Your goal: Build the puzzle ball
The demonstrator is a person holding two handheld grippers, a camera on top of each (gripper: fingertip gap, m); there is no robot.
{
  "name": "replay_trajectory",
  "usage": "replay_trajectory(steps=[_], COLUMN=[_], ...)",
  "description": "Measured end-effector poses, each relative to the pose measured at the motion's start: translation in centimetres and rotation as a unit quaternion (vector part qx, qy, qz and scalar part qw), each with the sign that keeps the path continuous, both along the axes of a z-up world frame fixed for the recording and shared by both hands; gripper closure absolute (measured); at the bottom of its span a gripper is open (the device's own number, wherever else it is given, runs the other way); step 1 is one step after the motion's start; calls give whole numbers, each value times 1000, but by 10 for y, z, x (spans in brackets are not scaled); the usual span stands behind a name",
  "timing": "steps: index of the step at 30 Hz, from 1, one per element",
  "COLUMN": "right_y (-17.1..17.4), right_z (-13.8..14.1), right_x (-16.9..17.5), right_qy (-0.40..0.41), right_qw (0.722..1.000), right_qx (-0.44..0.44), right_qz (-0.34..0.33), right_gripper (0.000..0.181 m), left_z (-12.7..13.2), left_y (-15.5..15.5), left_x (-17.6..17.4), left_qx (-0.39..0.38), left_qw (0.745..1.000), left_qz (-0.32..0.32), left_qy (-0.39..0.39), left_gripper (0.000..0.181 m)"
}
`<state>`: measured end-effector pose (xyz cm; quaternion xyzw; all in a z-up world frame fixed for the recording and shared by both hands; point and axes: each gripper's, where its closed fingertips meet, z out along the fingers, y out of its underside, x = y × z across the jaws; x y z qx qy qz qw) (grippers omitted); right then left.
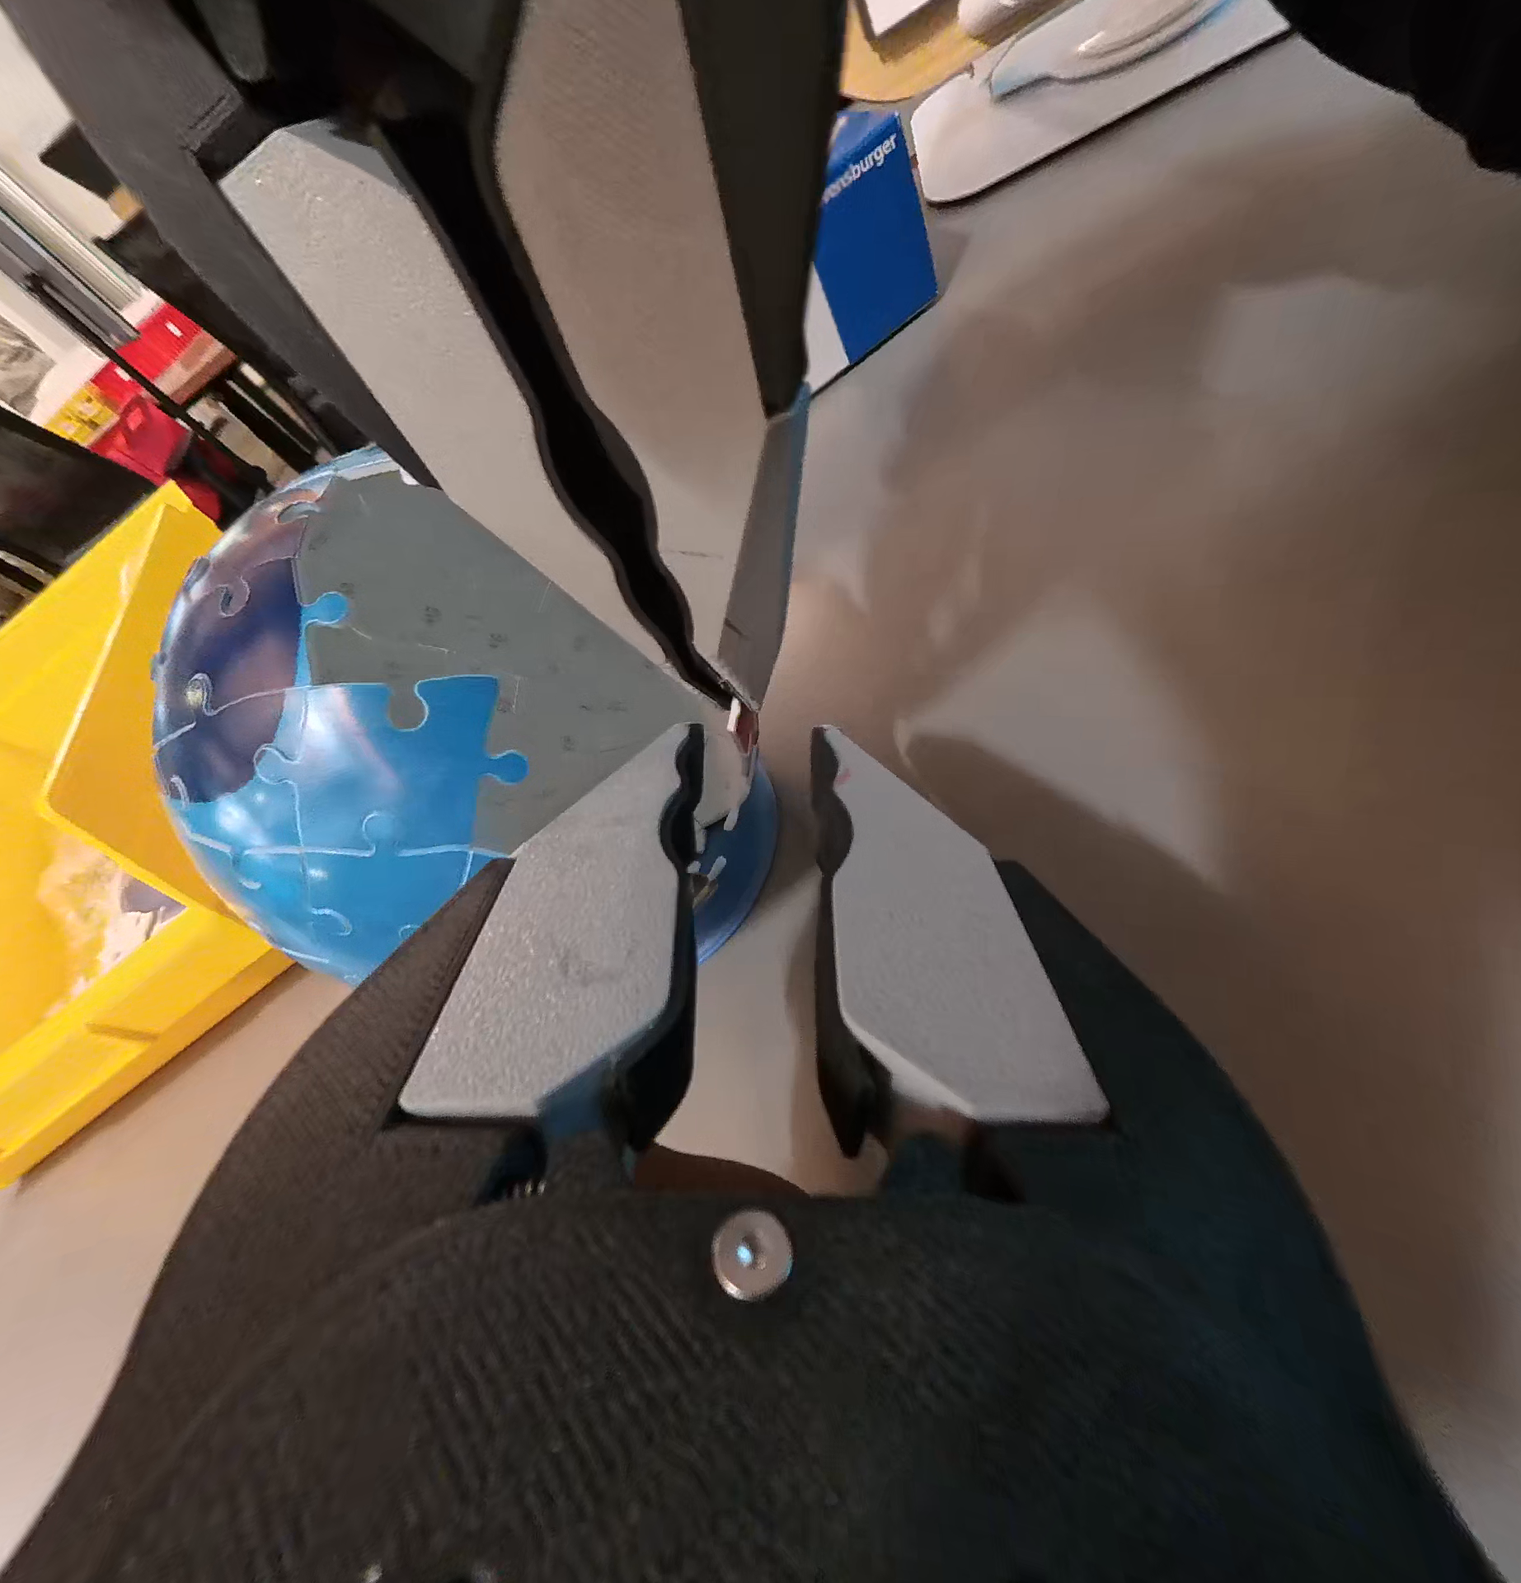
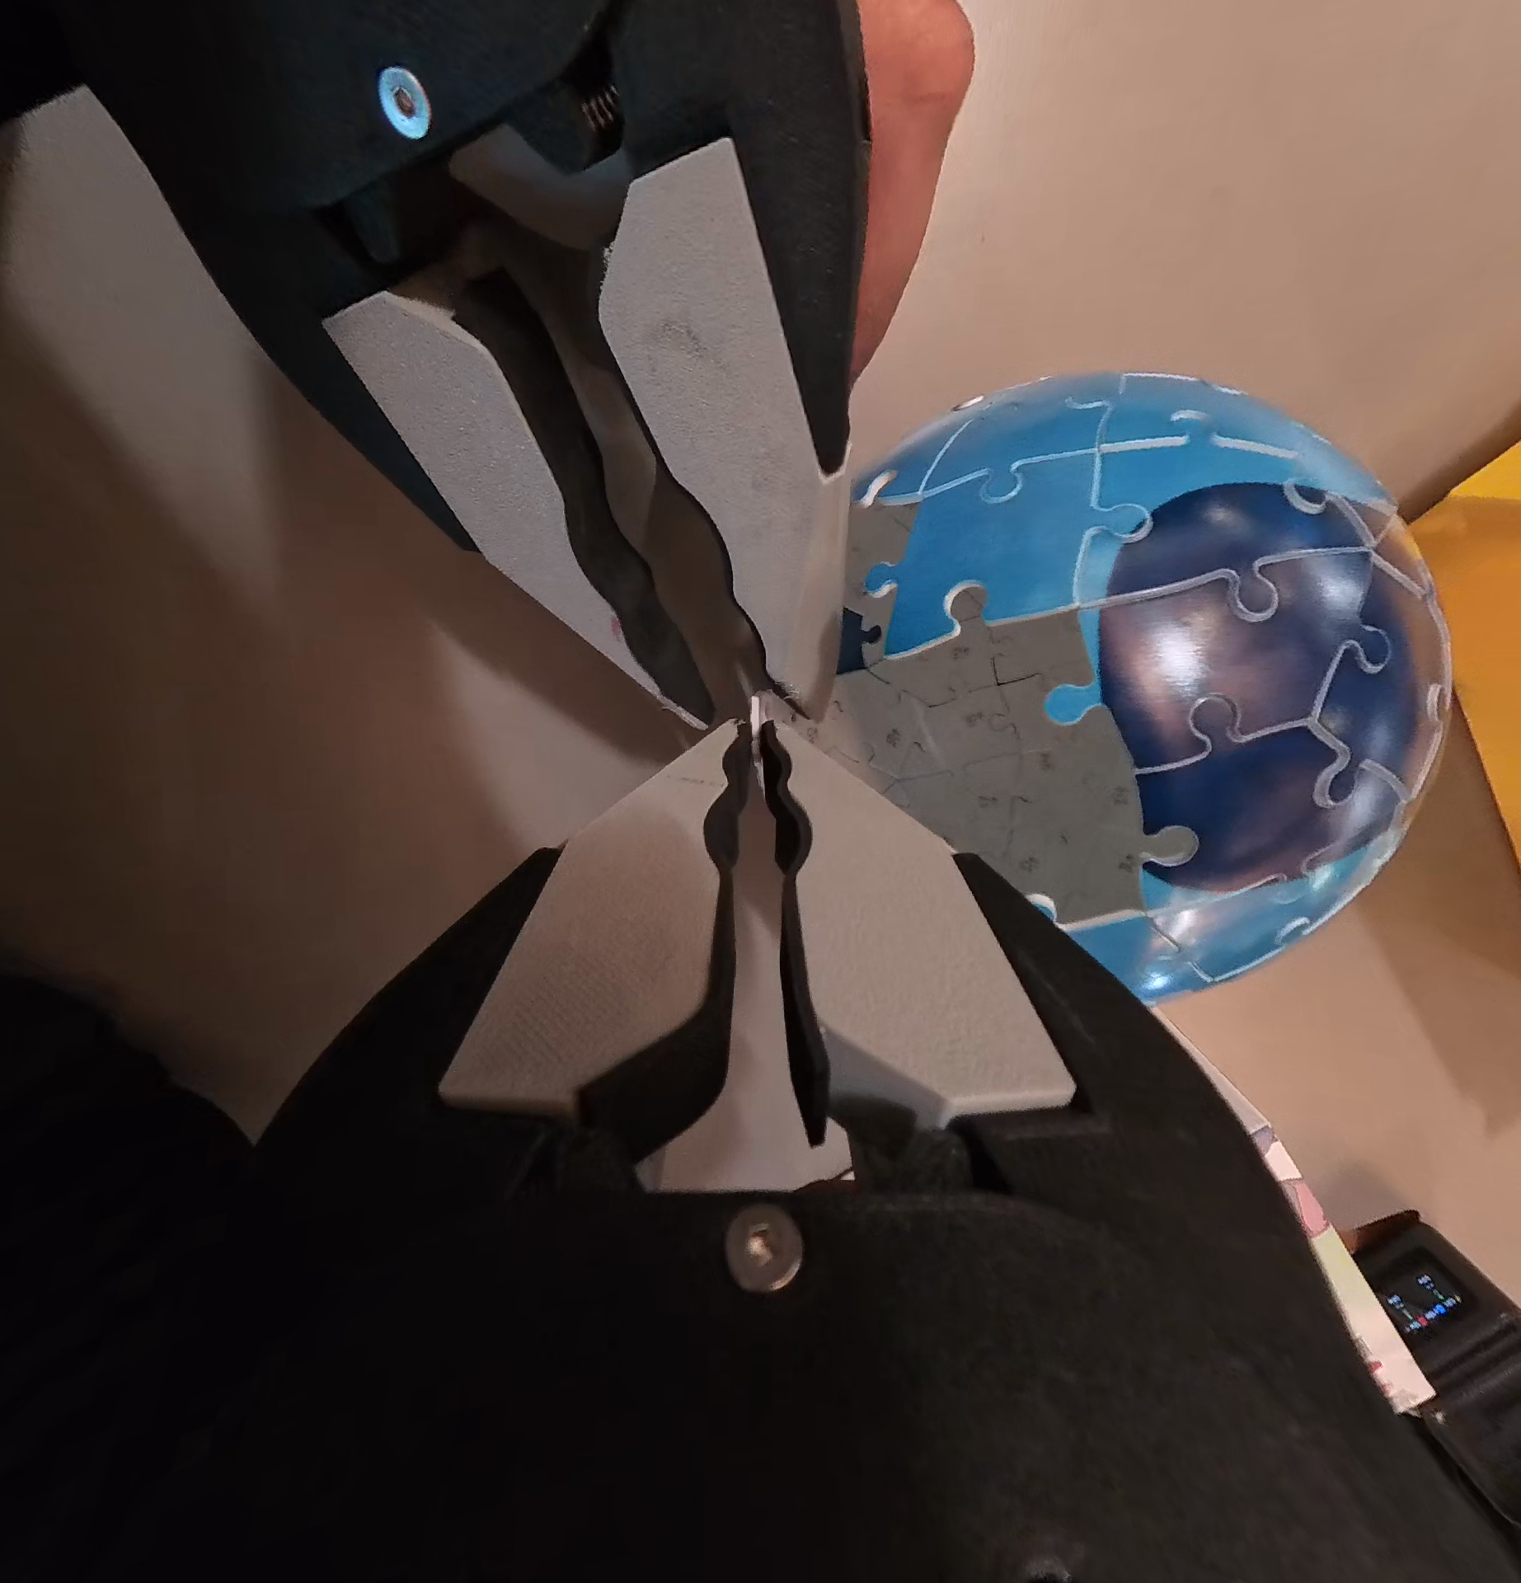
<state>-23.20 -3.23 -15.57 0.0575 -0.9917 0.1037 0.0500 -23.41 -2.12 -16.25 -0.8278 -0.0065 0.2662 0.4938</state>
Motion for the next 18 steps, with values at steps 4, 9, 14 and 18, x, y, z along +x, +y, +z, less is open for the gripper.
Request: replay_trajectory(steps=[4, 9, 14, 18], right_y=[2, 1, -2, -2], right_z=[-1, 1, 5, 10], right_x=[-3, -4, -5, -9], right_qy=[5, 13, 25, 37], right_qw=[1000, 1000, 1000, 999], right_qx=[4, 1, -11, -20], right_qz=[-3, 0, 5, 1], right_gripper=[181, 181, 181, 181], left_z=[-2, -2, 3, 6], left_y=[2, 0, -14, -22], left_x=[-4, 2, 12, 18], left_qx=[-11, -8, 6, 14], left_qw=[1000, 1000, 1000, 1000], left_qz=[9, 1, -10, -15], left_qy=[5, 15, 22, 23], left_gripper=[160, 158, 158, 158])
